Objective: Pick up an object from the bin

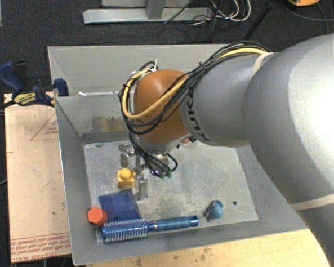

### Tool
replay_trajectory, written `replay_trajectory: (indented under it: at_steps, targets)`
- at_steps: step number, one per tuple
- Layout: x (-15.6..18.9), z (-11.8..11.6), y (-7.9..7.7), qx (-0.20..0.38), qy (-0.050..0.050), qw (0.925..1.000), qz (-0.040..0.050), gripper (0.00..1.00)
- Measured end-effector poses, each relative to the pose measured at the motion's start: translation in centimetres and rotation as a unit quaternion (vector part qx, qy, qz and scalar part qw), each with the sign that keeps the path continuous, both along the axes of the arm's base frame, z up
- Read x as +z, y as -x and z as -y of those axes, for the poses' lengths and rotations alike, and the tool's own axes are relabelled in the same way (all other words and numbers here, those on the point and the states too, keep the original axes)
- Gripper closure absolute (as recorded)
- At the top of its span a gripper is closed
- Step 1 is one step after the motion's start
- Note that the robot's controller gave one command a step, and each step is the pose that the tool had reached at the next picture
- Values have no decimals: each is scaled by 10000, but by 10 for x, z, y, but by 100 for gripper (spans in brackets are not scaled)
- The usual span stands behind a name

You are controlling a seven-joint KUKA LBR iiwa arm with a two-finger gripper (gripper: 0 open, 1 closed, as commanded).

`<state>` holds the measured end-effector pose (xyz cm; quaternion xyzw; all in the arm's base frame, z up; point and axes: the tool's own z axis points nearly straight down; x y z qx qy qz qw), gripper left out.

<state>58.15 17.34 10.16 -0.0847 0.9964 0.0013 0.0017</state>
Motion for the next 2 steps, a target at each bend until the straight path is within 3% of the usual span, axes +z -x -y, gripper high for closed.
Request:
replay_trajectory:
  at_steps: [1,2]
  targets:
    - [13,-6,11,-516,4,9987,-13,0]
    - [-33,-1,16,-60,19,10000,-17,0]
